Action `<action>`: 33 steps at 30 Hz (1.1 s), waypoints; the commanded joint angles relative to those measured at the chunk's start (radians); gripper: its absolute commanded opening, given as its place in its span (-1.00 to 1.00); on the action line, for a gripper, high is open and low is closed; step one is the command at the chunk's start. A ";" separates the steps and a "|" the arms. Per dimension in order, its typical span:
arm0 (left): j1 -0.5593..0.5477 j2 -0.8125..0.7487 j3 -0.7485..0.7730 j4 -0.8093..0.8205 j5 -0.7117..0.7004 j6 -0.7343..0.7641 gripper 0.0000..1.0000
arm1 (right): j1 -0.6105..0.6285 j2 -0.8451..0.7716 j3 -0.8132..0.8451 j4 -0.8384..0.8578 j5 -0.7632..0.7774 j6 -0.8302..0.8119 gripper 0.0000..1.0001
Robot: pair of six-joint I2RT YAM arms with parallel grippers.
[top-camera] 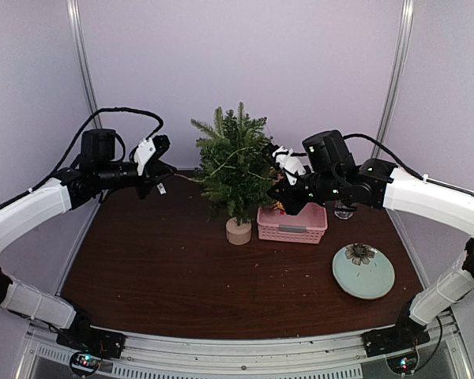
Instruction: Decorate the small christmas tree
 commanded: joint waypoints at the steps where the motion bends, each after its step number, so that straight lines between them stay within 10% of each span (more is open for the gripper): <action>1: -0.009 -0.004 0.061 -0.019 0.070 0.007 -1.00 | -0.007 -0.005 0.027 0.008 0.037 -0.004 -1.00; 14: -0.010 0.057 0.119 0.043 -0.159 0.032 -1.00 | -0.008 -0.007 0.011 0.023 0.026 -0.005 -1.00; 28: -0.010 0.325 0.184 0.312 -0.021 0.012 -1.00 | -0.008 -0.002 0.022 0.015 0.029 -0.017 -1.00; 33: -0.010 0.374 0.207 0.343 0.001 -0.015 -0.64 | -0.011 -0.002 0.024 0.007 0.053 -0.018 -1.00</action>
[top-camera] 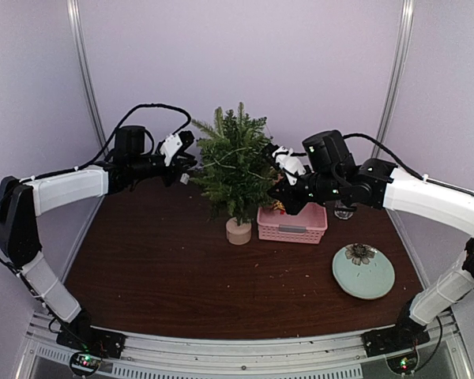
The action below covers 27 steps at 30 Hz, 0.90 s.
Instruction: Decorate the small christmas tree
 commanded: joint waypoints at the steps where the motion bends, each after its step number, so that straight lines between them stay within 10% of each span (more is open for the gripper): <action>1: -0.003 0.023 0.051 0.088 0.050 -0.024 -0.53 | -0.012 -0.003 0.023 0.005 0.052 -0.007 -1.00; 11: -0.003 -0.081 -0.052 -0.037 0.096 -0.026 -0.04 | -0.030 -0.015 0.011 0.017 0.092 -0.024 -1.00; 27: -0.030 -0.159 -0.187 -0.095 0.136 -0.058 -0.10 | -0.033 -0.026 -0.004 0.013 0.038 -0.066 -1.00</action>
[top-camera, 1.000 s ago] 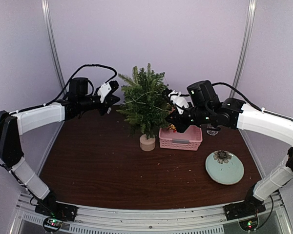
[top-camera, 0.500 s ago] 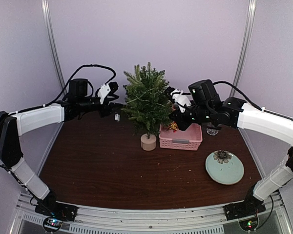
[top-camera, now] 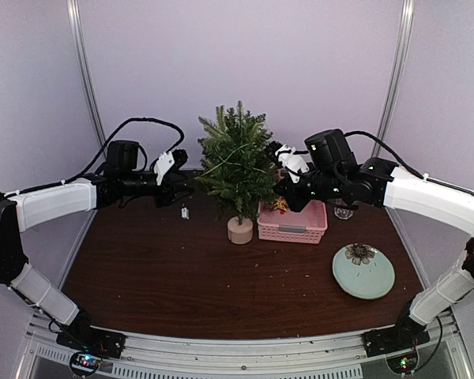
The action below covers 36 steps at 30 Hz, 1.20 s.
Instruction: Decorate the small christmas tree
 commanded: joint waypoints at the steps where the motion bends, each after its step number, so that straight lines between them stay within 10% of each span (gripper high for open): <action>1: -0.029 -0.024 -0.033 0.019 0.022 -0.030 -0.10 | -0.009 -0.025 0.001 0.015 -0.031 -0.016 -1.00; 23: -0.090 -0.206 -0.284 0.126 -0.076 -0.212 0.50 | 0.024 -0.056 -0.010 0.020 -0.086 -0.019 -0.08; 36: -0.067 -0.170 -0.414 0.374 -0.104 -0.412 0.18 | 0.047 -0.093 -0.017 0.011 -0.083 -0.004 0.17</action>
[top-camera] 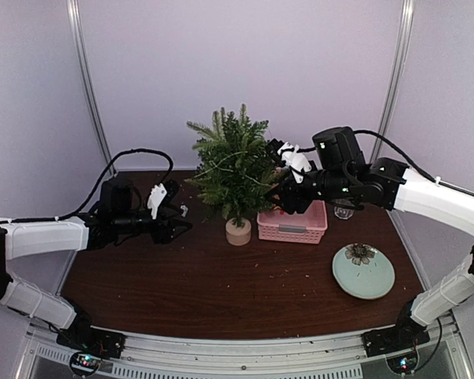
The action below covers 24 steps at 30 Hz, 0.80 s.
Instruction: Decorate the small christmas tree
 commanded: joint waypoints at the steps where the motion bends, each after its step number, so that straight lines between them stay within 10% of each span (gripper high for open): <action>1: 0.015 0.031 -0.021 0.196 -0.009 -0.101 0.14 | 0.017 -0.034 -0.005 0.008 0.006 0.014 0.17; 11: 0.020 0.139 0.009 0.287 -0.078 -0.163 -0.43 | 0.029 -0.037 0.003 0.005 0.023 0.019 0.17; 24: 0.020 0.225 0.057 0.346 -0.090 -0.173 -0.66 | 0.031 -0.035 0.007 0.006 0.039 0.020 0.15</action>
